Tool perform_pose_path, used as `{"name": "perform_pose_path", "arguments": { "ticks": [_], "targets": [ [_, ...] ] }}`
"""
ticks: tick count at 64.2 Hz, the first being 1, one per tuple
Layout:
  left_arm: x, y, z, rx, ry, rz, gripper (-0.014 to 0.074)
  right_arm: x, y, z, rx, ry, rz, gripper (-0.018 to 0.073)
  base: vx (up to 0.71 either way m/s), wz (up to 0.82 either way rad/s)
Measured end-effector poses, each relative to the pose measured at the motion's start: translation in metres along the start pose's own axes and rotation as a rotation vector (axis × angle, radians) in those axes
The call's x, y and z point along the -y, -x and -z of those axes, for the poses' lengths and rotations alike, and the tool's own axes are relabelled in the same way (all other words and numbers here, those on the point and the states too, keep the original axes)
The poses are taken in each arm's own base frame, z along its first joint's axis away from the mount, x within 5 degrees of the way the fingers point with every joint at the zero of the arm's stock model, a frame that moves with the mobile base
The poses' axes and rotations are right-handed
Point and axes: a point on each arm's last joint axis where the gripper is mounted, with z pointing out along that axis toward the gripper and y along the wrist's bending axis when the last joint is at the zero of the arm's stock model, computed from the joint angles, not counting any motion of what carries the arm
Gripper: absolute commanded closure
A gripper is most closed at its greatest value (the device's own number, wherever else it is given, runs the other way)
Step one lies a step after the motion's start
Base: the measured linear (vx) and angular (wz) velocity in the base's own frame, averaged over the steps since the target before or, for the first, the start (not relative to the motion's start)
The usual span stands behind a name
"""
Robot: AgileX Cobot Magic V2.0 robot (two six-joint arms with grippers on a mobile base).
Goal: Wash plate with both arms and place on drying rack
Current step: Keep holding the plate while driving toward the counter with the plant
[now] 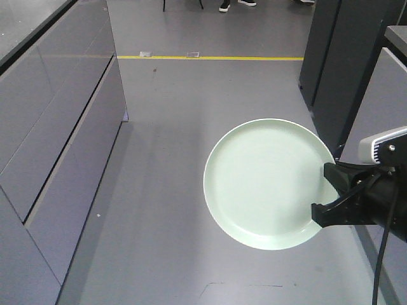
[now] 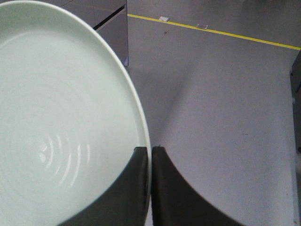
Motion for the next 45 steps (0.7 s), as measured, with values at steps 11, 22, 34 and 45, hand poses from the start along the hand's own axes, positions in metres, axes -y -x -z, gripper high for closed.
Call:
{"name": "perform_pose_path", "arguments": {
  "ticks": [11,22,34,45],
  "targets": [
    [0.0000,0.0000,0.0000,0.000,0.000,0.000,0.0602,0.0000,0.0000,0.0000,0.000,0.000,0.000,0.0568,0.22,-0.03],
    [0.0000,0.0000,0.0000,0.000,0.000,0.000,0.0602,0.0000,-0.0001,0.0000,-0.001,0.000,0.000,0.0568,0.23,-0.04],
    [0.0000,0.0000,0.0000,0.000,0.000,0.000,0.0602,0.0000,-0.0001,0.0000,-0.001,0.000,0.000,0.0568,0.24,-0.04],
    [0.0000,0.0000,0.0000,0.000,0.000,0.000,0.0602,0.0000,-0.0001,0.0000,-0.001,0.000,0.000,0.0568,0.24,-0.03]
  ]
}}
